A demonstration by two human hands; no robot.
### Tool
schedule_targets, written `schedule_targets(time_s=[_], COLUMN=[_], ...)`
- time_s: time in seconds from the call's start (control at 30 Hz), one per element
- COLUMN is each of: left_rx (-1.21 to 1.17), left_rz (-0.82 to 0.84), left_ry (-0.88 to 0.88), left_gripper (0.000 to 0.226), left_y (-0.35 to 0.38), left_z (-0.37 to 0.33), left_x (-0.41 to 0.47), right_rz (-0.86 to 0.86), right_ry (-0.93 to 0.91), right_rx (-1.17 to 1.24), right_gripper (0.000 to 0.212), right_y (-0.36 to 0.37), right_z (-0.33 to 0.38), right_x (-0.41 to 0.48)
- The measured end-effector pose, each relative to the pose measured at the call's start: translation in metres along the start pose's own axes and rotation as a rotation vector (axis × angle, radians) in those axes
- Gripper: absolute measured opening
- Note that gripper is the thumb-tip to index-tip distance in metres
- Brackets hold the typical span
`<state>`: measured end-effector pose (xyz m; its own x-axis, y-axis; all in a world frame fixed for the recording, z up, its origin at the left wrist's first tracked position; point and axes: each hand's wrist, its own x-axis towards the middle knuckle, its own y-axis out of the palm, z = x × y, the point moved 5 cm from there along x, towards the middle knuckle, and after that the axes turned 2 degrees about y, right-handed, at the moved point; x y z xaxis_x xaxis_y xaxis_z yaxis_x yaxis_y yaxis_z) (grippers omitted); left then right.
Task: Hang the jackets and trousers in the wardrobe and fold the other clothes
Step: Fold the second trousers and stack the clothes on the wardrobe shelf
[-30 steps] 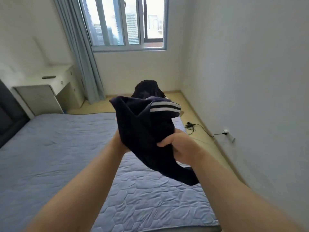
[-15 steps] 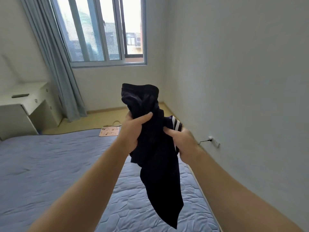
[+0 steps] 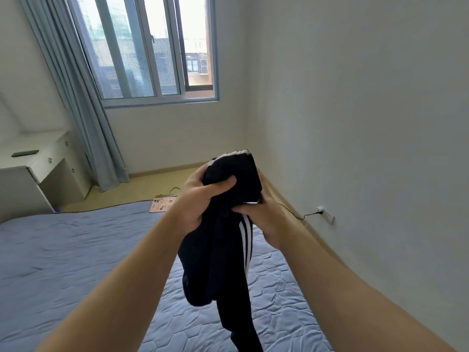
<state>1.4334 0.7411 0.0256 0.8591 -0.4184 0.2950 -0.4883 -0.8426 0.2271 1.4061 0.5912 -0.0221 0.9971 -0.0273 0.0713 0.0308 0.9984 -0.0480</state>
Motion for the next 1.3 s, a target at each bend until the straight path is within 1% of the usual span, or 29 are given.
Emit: schedule_targets(time_s=[0.07, 0.13, 0.17, 0.23, 0.27, 0.33, 0.37, 0.4, 0.43, 0.53, 0.6, 0.67, 0.73, 0.8, 0.83, 0.9, 0.93, 1.0, 1.03, 1.1, 1.17, 1.23, 1.27, 1.3], left_rx=[-0.023, 0.046, 0.136, 0.401, 0.550, 0.811, 0.892, 0.934, 0.940, 0.890, 0.889, 0.826, 0.759, 0.812, 0.843, 0.873, 0.890, 0.937, 0.957, 1.001, 1.067, 1.069, 1.078, 1.105], left_rz=[-0.021, -0.055, -0.080, -0.130, -0.137, -0.113, -0.111, -0.122, -0.137, -0.162, -0.146, -0.097, -0.051, -0.056, -0.064, -0.080, -0.079, -0.053, -0.040, -0.021, 0.069, 0.208, 0.235, 0.222], left_ry=[0.024, 0.050, 0.082, 0.166, 0.209, 0.276, 0.287, 0.289, 0.291, 0.328, 0.327, 0.286, 0.243, 0.234, 0.243, 0.271, 0.284, 0.310, 0.327, 0.382, 0.455, 0.485, 0.502, 0.532], left_gripper=[0.052, 0.050, 0.049, 0.043, 0.037, 0.024, 0.020, 0.018, 0.017, 0.019, 0.015, 0.006, 0.011, 0.015, 0.016, 0.014, 0.013, 0.014, 0.014, 0.014, 0.023, 0.031, 0.034, 0.034], left_y=[-0.006, -0.011, -0.013, -0.015, -0.015, -0.013, -0.013, -0.014, -0.016, -0.014, -0.010, -0.009, -0.009, -0.011, -0.012, -0.013, -0.013, -0.012, -0.012, -0.012, -0.007, 0.001, 0.005, 0.008], left_z=[-0.006, -0.012, -0.015, -0.024, -0.027, -0.029, -0.028, -0.028, -0.028, -0.039, -0.048, -0.055, -0.059, -0.063, -0.064, -0.068, -0.070, -0.076, -0.079, -0.089, -0.095, -0.097, -0.098, -0.101], left_x=[0.003, 0.006, 0.008, 0.012, 0.015, 0.022, 0.026, 0.030, 0.034, 0.048, 0.058, 0.067, 0.073, 0.078, 0.080, 0.085, 0.087, 0.092, 0.092, 0.093, 0.092, 0.090, 0.090, 0.091], right_rz=[-0.058, -0.174, -0.228, -0.293, -0.298, -0.298, -0.309, -0.326, -0.341, -0.352, -0.337, -0.324, -0.322, -0.316, -0.301, -0.265, -0.260, -0.302, -0.322, -0.331, -0.332, -0.338, -0.353, -0.370], right_ry=[-0.036, -0.062, -0.086, -0.168, -0.206, -0.218, -0.201, -0.184, -0.170, -0.136, -0.123, -0.132, -0.148, -0.151, -0.145, -0.136, -0.140, -0.170, -0.183, -0.195, -0.210, -0.228, -0.230, -0.233], right_rx=[-0.065, -0.276, -0.403, -0.592, -0.640, -0.692, -0.707, -0.726, -0.757, -0.900, -0.933, -0.977, -1.060, -1.091, -1.093, -1.119, -1.169, -1.297, -1.296, -1.184, -1.118, -1.166, -1.206, -1.241], right_gripper=[0.055, 0.025, 0.015, 0.007, 0.010, 0.026, 0.036, 0.042, 0.041, 0.024, 0.024, 0.023, 0.026, 0.034, 0.034, 0.026, 0.023, 0.023, 0.023, 0.024, 0.020, 0.022, 0.021, 0.021], right_y=[-0.002, -0.012, -0.017, -0.024, -0.027, -0.031, -0.035, -0.038, -0.041, -0.051, -0.057, -0.063, -0.069, -0.075, -0.076, -0.076, -0.075, -0.072, -0.072, -0.075, -0.081, -0.087, -0.090, -0.092], right_z=[0.002, 0.005, 0.009, 0.018, 0.023, 0.033, 0.037, 0.042, 0.047, 0.060, 0.067, 0.073, 0.080, 0.086, 0.088, 0.089, 0.091, 0.098, 0.102, 0.113, 0.126, 0.141, 0.147, 0.152], right_x=[0.002, 0.006, 0.008, 0.010, 0.011, 0.009, 0.009, 0.009, 0.008, 0.009, 0.010, 0.011, 0.011, 0.011, 0.011, 0.012, 0.013, 0.014, 0.015, 0.019, 0.022, 0.024, 0.024, 0.025])
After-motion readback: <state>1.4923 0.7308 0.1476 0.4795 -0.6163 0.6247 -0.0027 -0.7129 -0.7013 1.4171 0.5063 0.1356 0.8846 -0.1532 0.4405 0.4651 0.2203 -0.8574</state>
